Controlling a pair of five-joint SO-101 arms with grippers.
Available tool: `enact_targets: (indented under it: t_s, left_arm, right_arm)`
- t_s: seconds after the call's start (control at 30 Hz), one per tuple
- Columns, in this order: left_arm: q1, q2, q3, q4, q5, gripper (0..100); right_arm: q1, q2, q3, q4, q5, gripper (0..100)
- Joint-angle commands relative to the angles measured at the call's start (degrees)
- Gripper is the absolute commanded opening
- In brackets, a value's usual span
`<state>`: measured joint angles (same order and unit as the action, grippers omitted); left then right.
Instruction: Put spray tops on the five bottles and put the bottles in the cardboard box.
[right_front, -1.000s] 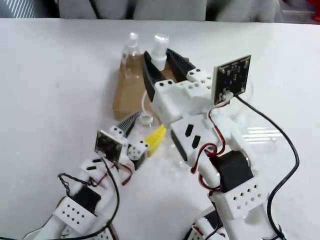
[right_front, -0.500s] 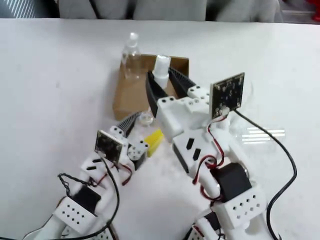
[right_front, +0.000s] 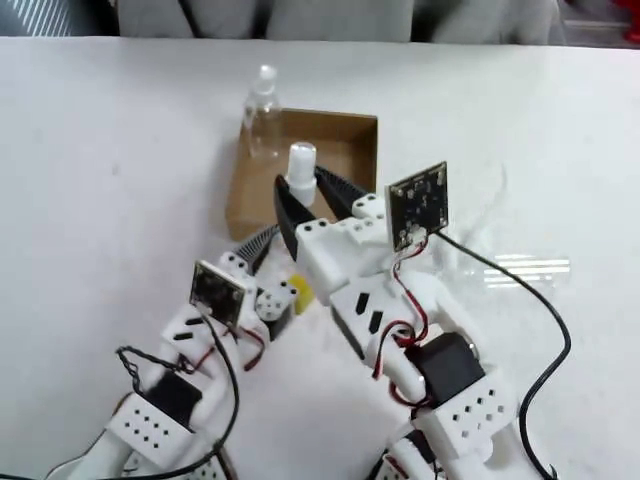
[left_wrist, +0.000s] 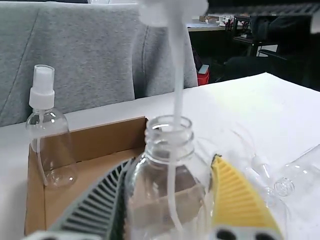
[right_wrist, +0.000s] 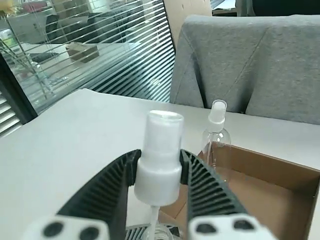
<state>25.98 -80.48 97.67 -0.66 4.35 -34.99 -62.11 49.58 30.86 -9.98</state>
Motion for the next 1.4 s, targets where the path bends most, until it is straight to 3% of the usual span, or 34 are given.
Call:
enact_targets:
  t_s: [0.0, 0.4, 0.83, 1.03, 1.37]
  left_arm:
    - [0.6, -1.0, -0.3, -0.4, -0.4, 2]
    - [0.6, -1.0, -0.3, -0.4, -0.4, 2]
    - [0.7, -1.0, -0.3, -0.4, -0.4, 2]
    - [0.7, -1.0, -0.3, -0.4, -0.4, 2]
    - [0.5, -1.0, -0.3, -0.4, -0.4, 2]
  right_arm:
    - [-0.8, -1.1, 1.0, -1.2, -0.3, 1.6]
    - [-1.0, -1.5, 5.2, -1.2, -0.4, 1.6]
    - [-3.8, -14.0, 15.2, -1.2, 0.0, 2.1]
    - [-6.3, -12.2, 15.4, -0.7, 4.5, 2.3]
    - [-7.5, -12.4, 14.2, -0.7, 4.2, 28.7]
